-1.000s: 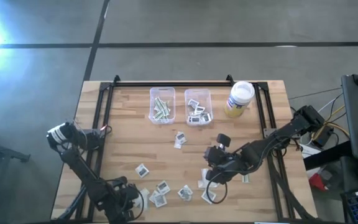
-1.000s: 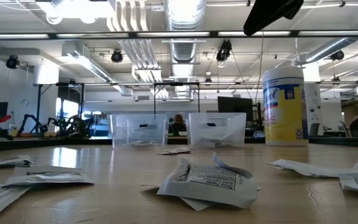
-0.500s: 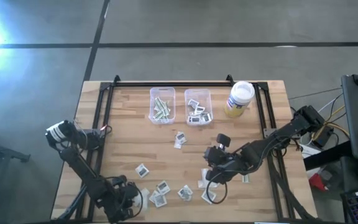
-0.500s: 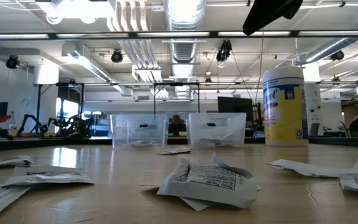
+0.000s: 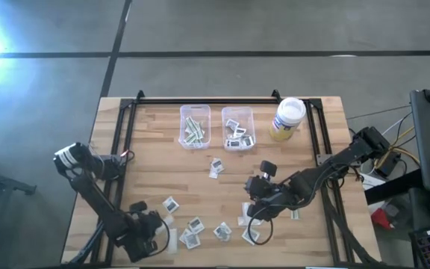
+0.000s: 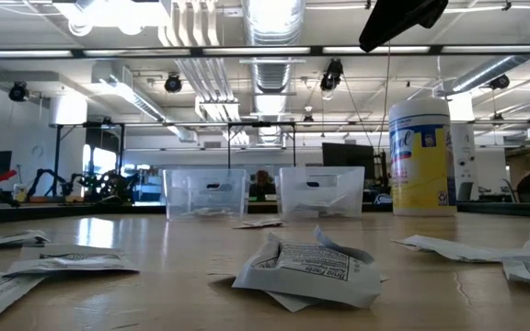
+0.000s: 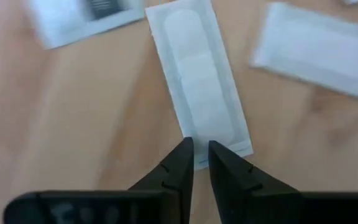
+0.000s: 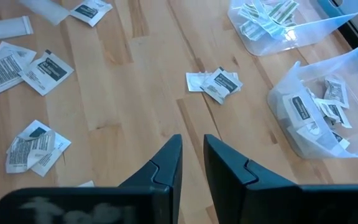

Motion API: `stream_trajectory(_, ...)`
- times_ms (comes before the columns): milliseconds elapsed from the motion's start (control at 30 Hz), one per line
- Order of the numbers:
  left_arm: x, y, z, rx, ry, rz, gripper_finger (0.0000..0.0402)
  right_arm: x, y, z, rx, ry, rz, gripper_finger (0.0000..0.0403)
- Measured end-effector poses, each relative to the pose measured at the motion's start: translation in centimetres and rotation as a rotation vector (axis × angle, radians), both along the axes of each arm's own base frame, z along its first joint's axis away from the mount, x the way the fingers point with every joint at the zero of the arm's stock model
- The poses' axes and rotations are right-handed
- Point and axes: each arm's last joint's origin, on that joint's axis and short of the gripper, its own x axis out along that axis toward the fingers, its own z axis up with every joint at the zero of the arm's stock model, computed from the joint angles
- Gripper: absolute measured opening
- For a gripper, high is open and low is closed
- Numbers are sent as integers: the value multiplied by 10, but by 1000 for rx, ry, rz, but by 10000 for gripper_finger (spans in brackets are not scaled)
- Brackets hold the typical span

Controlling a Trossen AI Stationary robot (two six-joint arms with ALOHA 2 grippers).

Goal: Pick & Place First Aid Supplies
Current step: Put the green bandage pack into the left transparent bin

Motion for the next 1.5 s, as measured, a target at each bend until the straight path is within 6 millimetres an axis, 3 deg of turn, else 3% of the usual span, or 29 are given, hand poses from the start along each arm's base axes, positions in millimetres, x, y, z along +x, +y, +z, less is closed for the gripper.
stream_trajectory(300,-7,12,-16,13,22,37,22,0,0,0,0,0,1,61)
stream_trajectory(600,-6,9,-11,-8,14,31,4,0,0,0,1,-1,1,61)
stream_trajectory(767,-5,9,8,-19,-72,30,1,0,0,0,0,0,1,61)
stream_trajectory(1000,-6,25,43,8,-265,68,0,0,1,0,1,-1,2,61)
stream_trajectory(1267,-7,58,80,92,-523,159,0,0,1,0,2,-1,2,61)
stream_trajectory(1500,6,94,105,248,-684,242,0,0,1,0,5,-6,2,61)
